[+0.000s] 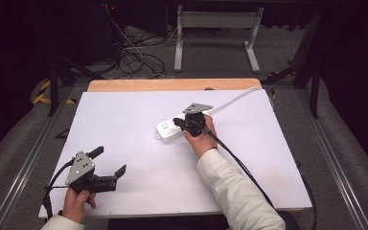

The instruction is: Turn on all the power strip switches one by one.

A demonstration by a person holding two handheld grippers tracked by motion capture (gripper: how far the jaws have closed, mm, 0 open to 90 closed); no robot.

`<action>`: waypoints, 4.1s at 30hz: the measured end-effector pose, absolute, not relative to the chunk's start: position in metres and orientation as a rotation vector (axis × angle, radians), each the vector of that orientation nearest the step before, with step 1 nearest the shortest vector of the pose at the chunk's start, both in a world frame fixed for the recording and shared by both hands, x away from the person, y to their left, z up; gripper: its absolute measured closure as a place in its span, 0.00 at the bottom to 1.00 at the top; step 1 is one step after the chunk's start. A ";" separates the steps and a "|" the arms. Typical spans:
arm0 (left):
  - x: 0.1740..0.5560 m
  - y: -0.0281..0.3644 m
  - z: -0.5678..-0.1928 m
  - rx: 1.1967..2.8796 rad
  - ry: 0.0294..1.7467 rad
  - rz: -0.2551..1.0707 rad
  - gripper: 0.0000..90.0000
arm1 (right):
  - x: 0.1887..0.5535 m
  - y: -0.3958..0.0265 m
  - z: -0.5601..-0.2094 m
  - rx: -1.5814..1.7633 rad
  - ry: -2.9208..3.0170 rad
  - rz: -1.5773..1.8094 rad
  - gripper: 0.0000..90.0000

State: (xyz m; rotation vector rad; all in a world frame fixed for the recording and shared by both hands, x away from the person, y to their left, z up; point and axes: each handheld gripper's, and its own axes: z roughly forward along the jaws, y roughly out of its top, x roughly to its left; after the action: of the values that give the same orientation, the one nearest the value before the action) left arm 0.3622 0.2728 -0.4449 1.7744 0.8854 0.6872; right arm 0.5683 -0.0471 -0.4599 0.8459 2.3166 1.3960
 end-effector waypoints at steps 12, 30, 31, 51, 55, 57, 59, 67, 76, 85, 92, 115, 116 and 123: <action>0.362 0.272 -0.445 1.777 0.879 0.687 0.04 | 0.553 -0.031 -0.458 0.734 2.377 1.406 1.00; 0.363 0.272 -0.445 1.785 0.876 0.687 0.04 | 0.556 -0.024 -0.473 0.752 2.441 1.331 1.00; 0.363 0.272 -0.445 1.785 0.875 0.689 0.04 | 0.556 -0.024 -0.473 0.750 2.440 1.330 1.00; 0.363 0.271 -0.445 1.785 0.879 0.685 0.04 | 0.553 -0.021 -0.475 0.799 2.420 1.313 1.00; 0.363 0.271 -0.445 1.784 0.880 0.684 0.04 | 0.552 -0.019 -0.475 0.796 2.413 1.286 1.00; 0.363 0.271 -0.445 1.787 0.877 0.687 0.04 | 0.552 -0.019 -0.475 0.804 2.416 1.288 1.00; 0.362 0.271 -0.445 1.784 0.879 0.687 0.04 | 0.553 -0.020 -0.476 0.825 2.419 1.309 1.00; 0.363 0.270 -0.446 1.787 0.880 0.682 0.04 | 0.555 -0.020 -0.475 0.832 2.414 1.278 1.00; 0.363 0.271 -0.445 1.785 0.880 0.684 0.04 | 0.555 -0.017 -0.473 0.826 2.416 1.256 1.00; 0.363 0.270 -0.445 1.782 0.883 0.681 0.04 | 0.542 -0.028 -0.440 0.751 2.375 1.403 1.00; 0.363 0.271 -0.445 1.776 0.889 0.688 0.04 | 0.535 -0.031 -0.430 0.699 2.384 1.411 1.00; 0.362 0.272 -0.444 1.771 0.897 0.688 0.04 | 0.513 -0.052 -0.396 0.616 2.356 1.480 0.56; 0.362 0.272 -0.444 1.771 0.897 0.688 0.04 | 0.511 -0.055 -0.394 0.610 2.348 1.477 0.54; 0.362 0.273 -0.444 1.771 0.897 0.693 0.04 | 0.497 -0.071 -0.382 0.607 2.293 1.507 0.44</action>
State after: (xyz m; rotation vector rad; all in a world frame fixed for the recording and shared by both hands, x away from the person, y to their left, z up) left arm 0.3619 0.2727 -0.4440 1.7711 0.8965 0.6930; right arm 0.4971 -0.0711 -0.3822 0.6071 2.2928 1.5072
